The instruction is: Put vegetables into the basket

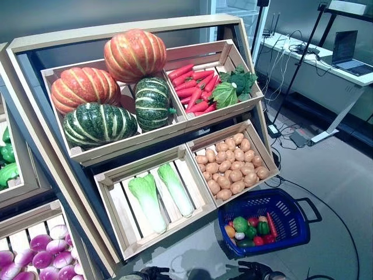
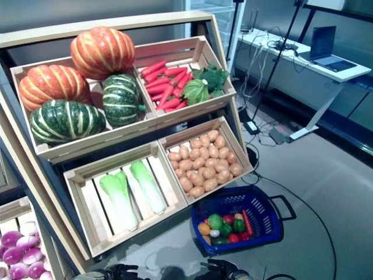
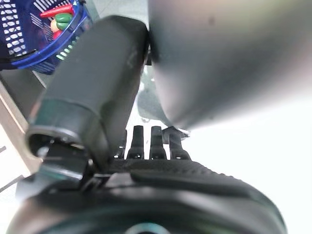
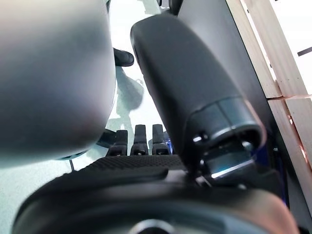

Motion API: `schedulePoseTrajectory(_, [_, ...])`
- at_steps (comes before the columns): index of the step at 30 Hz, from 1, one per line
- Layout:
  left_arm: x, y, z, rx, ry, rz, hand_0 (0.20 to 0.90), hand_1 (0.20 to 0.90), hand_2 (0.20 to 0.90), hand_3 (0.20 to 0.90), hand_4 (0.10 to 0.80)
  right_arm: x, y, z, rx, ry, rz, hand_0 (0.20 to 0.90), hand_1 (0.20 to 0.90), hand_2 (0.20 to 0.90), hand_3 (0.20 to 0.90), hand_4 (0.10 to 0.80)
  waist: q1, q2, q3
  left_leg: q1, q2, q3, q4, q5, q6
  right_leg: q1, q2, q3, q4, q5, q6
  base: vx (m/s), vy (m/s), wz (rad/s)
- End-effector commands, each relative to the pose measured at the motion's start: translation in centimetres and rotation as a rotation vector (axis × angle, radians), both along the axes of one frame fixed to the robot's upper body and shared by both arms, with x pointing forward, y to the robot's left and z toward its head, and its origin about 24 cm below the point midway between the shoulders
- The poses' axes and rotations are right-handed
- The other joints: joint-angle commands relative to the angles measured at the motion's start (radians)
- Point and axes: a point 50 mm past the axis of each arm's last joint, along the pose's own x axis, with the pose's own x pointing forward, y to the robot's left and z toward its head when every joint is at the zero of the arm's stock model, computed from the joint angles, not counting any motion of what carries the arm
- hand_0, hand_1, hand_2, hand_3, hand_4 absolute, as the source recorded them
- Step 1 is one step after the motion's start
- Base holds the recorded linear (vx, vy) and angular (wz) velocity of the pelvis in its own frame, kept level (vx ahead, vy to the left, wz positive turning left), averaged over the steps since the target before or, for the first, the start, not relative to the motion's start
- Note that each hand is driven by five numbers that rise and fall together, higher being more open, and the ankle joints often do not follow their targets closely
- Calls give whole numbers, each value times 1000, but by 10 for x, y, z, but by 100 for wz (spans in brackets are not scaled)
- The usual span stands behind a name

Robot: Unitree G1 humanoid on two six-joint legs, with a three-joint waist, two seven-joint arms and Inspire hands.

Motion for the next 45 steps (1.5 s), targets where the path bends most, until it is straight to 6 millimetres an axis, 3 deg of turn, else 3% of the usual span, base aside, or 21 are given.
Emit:
schedulePoseTrajectory(1, [27, -1, 7, 2, -34, -107, 900, 900, 900, 900, 800, 31, 9, 8, 15, -85, 14, 900, 900, 900, 900, 800, -2, -20, 43, -4, -6, -64, 2, -38, -17, 38, -30, 0, 6, -11, 34, 0, 0, 0])
schedulePoseTrajectory(4, [35, -4, 10, -13, -72, -158, 900, 900, 900, 900, 800, 32, 9, 8, 13, -83, 21, 900, 900, 900, 900, 800, -4, -18, 44, -5, -5, -65, 2, -37, -18, 37, -29, 2, 6, -11, 34, 0, 0, 0])
schedulePoseTrajectory(7, [60, -15, 23, -80, -191, -325, 900, 900, 900, 900, 800, 33, 7, 9, 8, -82, 35, 900, 900, 900, 900, 800, -9, -12, 45, -8, -5, -63, 2, -36, -22, 33, -28, 5, 6, -10, 36, 0, 0, 0])
schedulePoseTrajectory(11, [103, -31, 58, -65, -394, -679, 900, 900, 900, 900, 800, 38, 1, 13, -9, -94, 55, 900, 900, 900, 900, 800, -18, 3, 57, -20, -4, -60, 2, -30, -24, 19, -28, 8, 6, -6, 39, -44, 14, -2])
schedulePoseTrajectory(12, [106, -31, 61, -61, -410, -692, 900, 900, 900, 900, 800, 38, 0, 13, -11, -95, 56, 900, 900, 900, 900, 800, -19, 4, 58, -21, -4, -60, 2, -29, -24, 18, -28, 9, 6, -6, 39, -35, 35, -7])
schedulePoseTrajectory(14, [135, -37, 100, -34, -569, -827, 900, 900, 900, 900, 800, 40, -6, 16, -24, -101, 59, 900, 900, 900, 900, 800, -21, 16, 65, -27, -5, -57, 2, -28, -23, 12, -28, 11, 6, -6, 40, -28, 35, -5])
schedulePoseTrajectory(19, [169, -30, 191, 131, -836, -1086, 900, 900, 900, 900, 800, 31, -17, 15, -34, -99, 29, 900, 900, 900, 900, 800, -15, 32, 65, -40, -5, -56, 2, -26, -22, 4, -32, 8, 6, -8, 44, 0, 0, 0])
schedulePoseTrajectory(20, [170, -29, 199, 142, -848, -1093, 900, 900, 900, 900, 800, 30, -18, 15, -35, -98, 25, 900, 900, 900, 900, 800, -14, 33, 65, -41, -6, -57, 2, -26, -22, 4, -32, 7, 6, -8, 44, 0, 0, 0])
schedulePoseTrajectory(21, [174, -27, 222, 215, -909, -1152, 900, 900, 900, 900, 800, 25, -20, 13, -38, -95, 5, 900, 900, 900, 900, 800, -9, 37, 62, -45, -6, -58, 2, -25, -22, 1, -35, 3, 6, -7, 45, 0, 0, 0])
schedulePoseTrajectory(23, [176, -25, 247, 330, -934, -1245, 900, 900, 900, 900, 800, 20, -24, 11, -42, -91, -21, 900, 900, 900, 900, 800, -2, 42, 59, -50, -8, -60, 2, -26, -21, -1, -38, -1, 6, -8, 45, 9, -4, 3])
schedulePoseTrajectory(27, [179, -9, 284, 597, -928, -1361, 900, 900, 900, 900, 800, 10, -32, 10, -44, -84, -65, 900, 900, 900, 900, 800, 7, 48, 56, -56, -8, -64, 2, -27, -24, -1, -43, -16, 6, -10, 45, 31, -22, 7])
schedulePoseTrajectory(36, [182, 23, 324, 1062, -720, -1523, 900, 900, 900, 900, 800, 3, -44, 10, -54, -74, -107, 900, 900, 900, 900, 800, 14, 55, 60, -69, -8, -69, 2, -21, -34, -7, -44, -41, 6, -10, 41, 35, -16, 10])
schedulePoseTrajectory(43, [192, 31, 335, 1227, -721, -1508, 900, 900, 900, 900, 800, 7, -46, 13, -55, -89, -89, 900, 900, 900, 900, 800, 6, 50, 84, -82, -6, -60, 2, -18, -39, -21, -37, -43, 6, -7, 37, 34, -12, 2])
schedulePoseTrajectory(45, [197, 38, 335, 1296, -796, -1460, 900, 900, 900, 900, 800, 9, -47, 14, -61, -102, -86, 900, 900, 900, 900, 800, 2, 49, 96, -87, -5, -57, 2, -18, -40, -25, -35, -43, 6, -10, 34, 33, 3, 0])
